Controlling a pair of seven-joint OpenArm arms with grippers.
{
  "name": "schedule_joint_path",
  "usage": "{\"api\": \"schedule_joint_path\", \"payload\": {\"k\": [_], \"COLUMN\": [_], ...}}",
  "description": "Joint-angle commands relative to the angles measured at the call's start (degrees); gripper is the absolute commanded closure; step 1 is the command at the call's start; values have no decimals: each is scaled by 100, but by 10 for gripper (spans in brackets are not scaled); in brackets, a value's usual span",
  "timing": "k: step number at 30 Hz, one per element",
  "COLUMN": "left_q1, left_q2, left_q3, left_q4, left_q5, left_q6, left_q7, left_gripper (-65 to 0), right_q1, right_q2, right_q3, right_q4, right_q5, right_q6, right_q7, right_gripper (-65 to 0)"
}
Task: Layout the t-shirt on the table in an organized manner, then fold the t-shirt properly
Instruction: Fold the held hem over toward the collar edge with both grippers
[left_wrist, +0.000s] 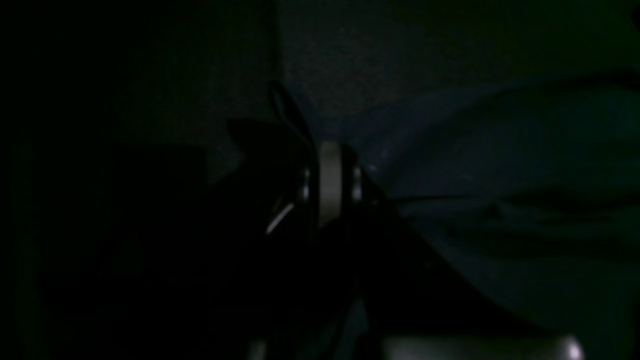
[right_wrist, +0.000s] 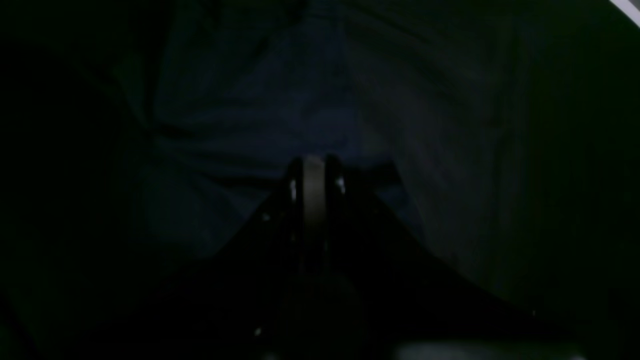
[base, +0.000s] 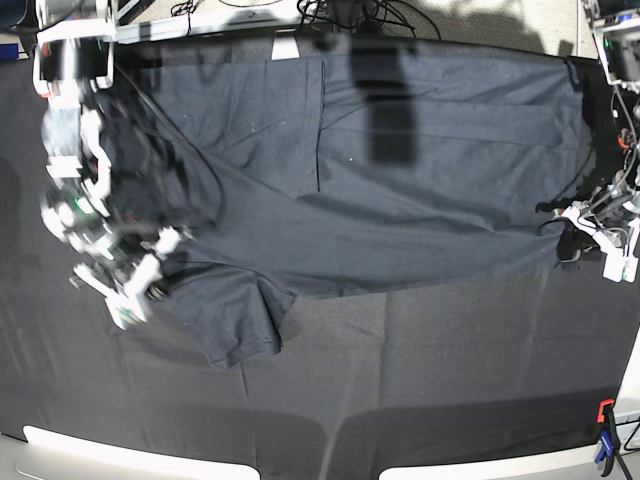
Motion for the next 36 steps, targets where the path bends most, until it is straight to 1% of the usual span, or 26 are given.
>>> {"api": "schedule_joint_path", "payload": {"k": [1,2,3,6,7,8,12,14,16,18,21,24,28,32,34,36], "left_q1": [-83,-83,-87,-83,-83,-83,-81,-81,-81,-81,-81,-81,-79,-81,-81,-81], "left_q2": [-109,-111,-109,-98,-96,-94,-96,-96,-96,-96,-96,-96,-96,-96,-96,-96], "left_q3": [-35,-35,-35,-35,-33,-33,-33,-33,-33,-33,-33,-35,-33,-33,-35,-33], "left_q4": [151,168,168,168,168,168,168,168,168,168,168,168,168,168,168,168], "left_q5": [-83,-83,-83,-81,-79,-79,-79,-79,-76,-76,-66,-55,-57,-57,-57,-57], "left_q6": [2,2,2,2,2,0,0,2,2,0,0,0,0,0,0,0], "left_q7": [-125,-120,-125,-162,-160,-160,-140,-116,-116,-116,-116,-116,-114,-116,-116,-118], "left_gripper": [0,0,0,0,0,0,0,0,0,0,0,0,0,0,0,0], "right_q1": [114,122,160,459,614,817,1834,2389,2920,3381,3869,4127,4162,4144,4131,4127], "right_q2": [66,70,96,87,59,13,-243,-372,-466,-511,-522,-525,-525,-540,-557,-588], "right_q3": [103,151,162,105,61,7,-146,-179,-181,-190,-190,-190,-190,-190,-190,-190], "right_q4": [92,76,66,-66,-205,-422,-1919,-2750,-3530,-4245,-5036,-5512,-5871,-6043,-6043,-6043], "right_q5": [68,120,273,599,608,595,597,597,592,420,26,-120,-160,-140,-85,120], "right_q6": [9,7,2,-7,-9,-7,-9,-9,-4,7,2,4,4,9,146,310], "right_q7": [114,105,109,131,177,203,160,-85,-457,-662,-629,-610,-570,-741,-872,-1005], "right_gripper": [0,0,-34,-250,-298,-317,-317,-317,-317,-317,-316,-316,-316,-316,-316,-316]}}
